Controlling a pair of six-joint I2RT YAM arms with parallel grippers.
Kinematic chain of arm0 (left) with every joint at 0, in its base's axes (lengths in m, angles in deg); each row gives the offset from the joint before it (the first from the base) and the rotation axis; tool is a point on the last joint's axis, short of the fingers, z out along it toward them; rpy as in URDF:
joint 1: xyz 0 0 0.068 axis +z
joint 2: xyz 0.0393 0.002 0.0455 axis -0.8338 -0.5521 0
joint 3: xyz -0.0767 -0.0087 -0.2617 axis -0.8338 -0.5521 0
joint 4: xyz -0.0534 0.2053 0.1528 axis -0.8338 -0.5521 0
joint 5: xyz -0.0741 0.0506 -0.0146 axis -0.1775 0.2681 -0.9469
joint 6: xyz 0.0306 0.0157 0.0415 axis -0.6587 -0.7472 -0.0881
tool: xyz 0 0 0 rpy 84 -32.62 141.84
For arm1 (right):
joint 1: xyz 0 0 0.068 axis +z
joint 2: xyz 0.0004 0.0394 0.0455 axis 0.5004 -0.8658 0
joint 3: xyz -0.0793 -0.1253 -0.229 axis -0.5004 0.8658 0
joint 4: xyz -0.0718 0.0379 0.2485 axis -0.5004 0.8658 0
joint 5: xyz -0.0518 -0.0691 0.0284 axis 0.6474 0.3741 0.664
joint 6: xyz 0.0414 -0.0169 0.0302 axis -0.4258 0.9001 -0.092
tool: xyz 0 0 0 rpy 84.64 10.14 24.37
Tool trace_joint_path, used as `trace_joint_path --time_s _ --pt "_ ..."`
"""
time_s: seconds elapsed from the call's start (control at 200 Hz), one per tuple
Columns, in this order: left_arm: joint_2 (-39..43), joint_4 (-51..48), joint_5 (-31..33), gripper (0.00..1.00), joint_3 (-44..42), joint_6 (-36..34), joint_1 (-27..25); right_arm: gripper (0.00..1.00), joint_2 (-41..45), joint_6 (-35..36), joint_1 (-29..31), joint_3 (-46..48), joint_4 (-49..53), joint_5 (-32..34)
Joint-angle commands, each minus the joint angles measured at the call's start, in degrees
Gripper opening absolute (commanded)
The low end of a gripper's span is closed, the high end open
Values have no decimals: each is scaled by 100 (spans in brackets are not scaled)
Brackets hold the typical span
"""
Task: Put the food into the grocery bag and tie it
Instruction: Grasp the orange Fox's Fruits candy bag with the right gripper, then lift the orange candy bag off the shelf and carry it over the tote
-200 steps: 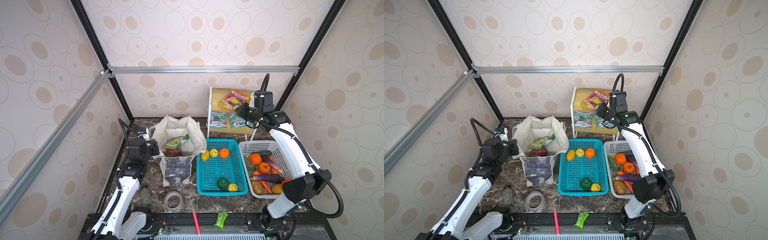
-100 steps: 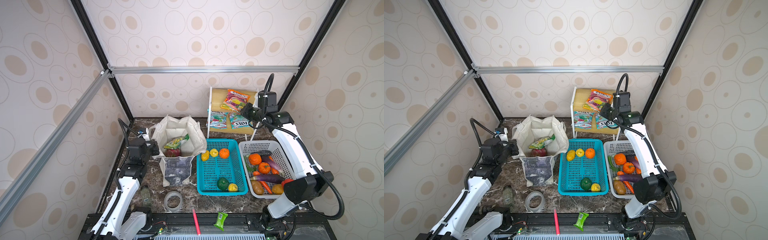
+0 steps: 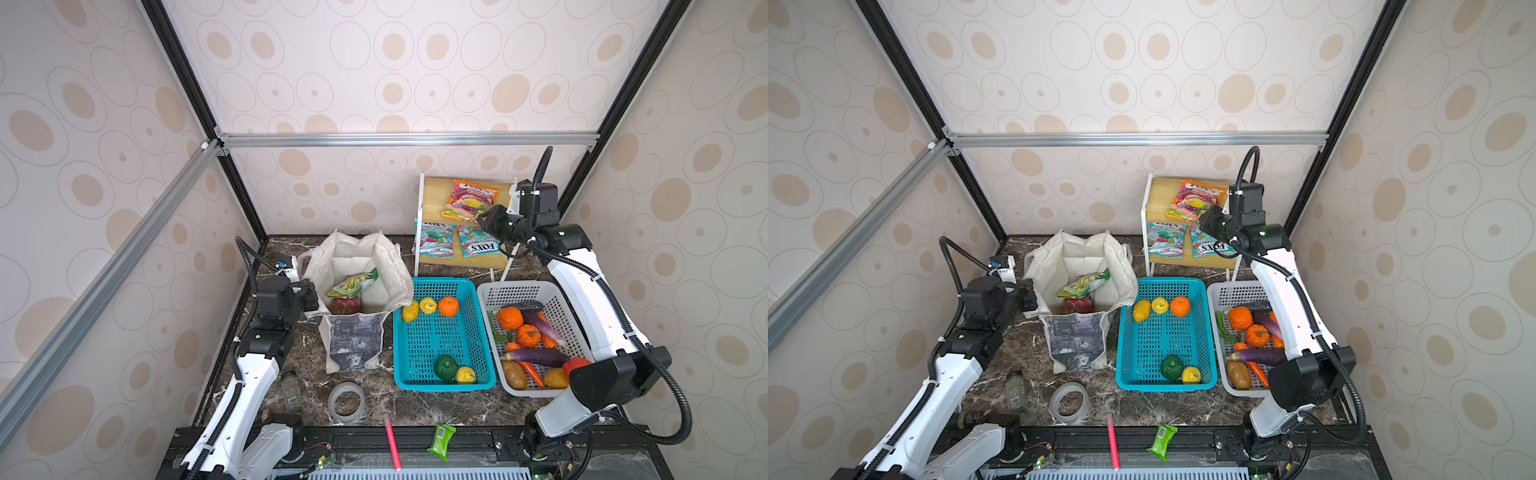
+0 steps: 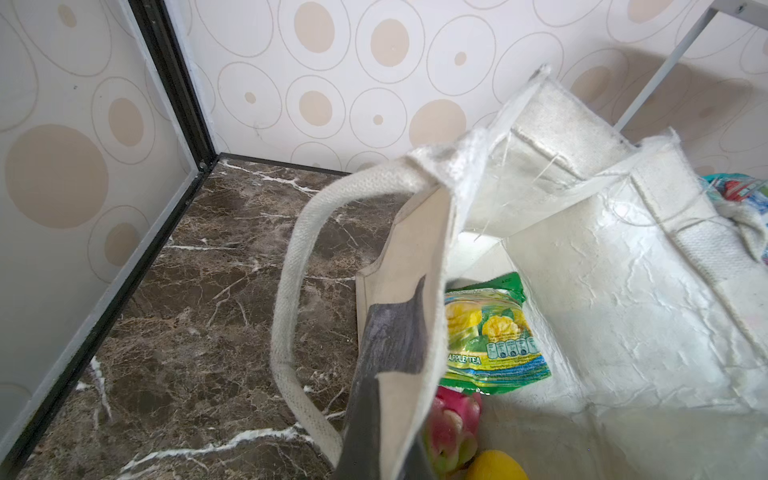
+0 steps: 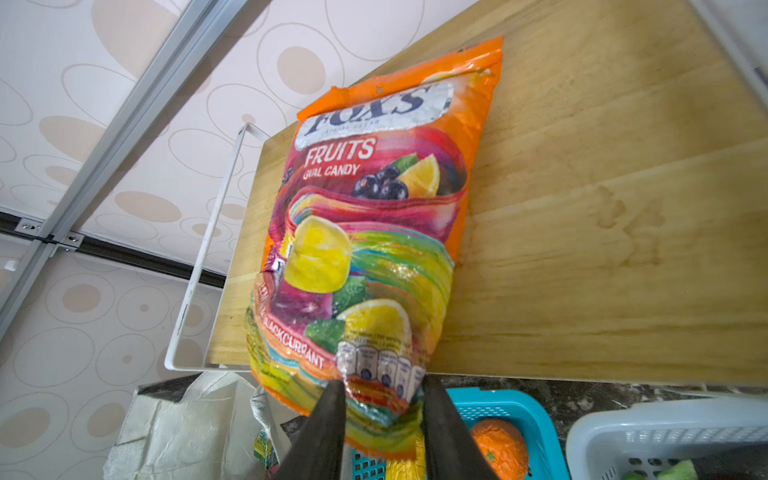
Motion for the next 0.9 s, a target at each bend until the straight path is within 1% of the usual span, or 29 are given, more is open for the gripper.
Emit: trace_joint_path --time_s 0.0,0.045,0.1,0.135,0.15,0.38,0.545,0.645,0.665,0.795,0.89 --pt "62 158 -20 0 127 1 27 29 -150 -108 -12 -127 -66 -81" --pt "69 158 -8 0 122 -1 30 20 -173 -96 -12 -133 -27 -50" --pt "58 155 -11 0 124 -4 30 12 -144 -84 -12 -105 -37 -49" --pt "57 158 -10 0 127 -3 30 2 -104 -77 -12 -75 -64 -50" --pt "52 151 -12 0 127 -4 30 0 -86 -70 -12 -74 -61 -45" --pt "44 153 -31 0 128 7 30 0 310 147 48 -102 59 -183" --pt "49 157 -37 0 127 6 30 0 652 344 266 -140 180 -197" --pt "43 157 -28 0 119 3 30 0 713 505 392 -333 399 -153" --pt "38 157 -27 0 121 9 30 0 715 534 557 -373 451 -127" --pt "44 156 -11 0 123 10 28 0 888 588 876 -413 517 22" --pt "43 157 -11 0 126 7 26 0 989 638 1273 -479 525 182"
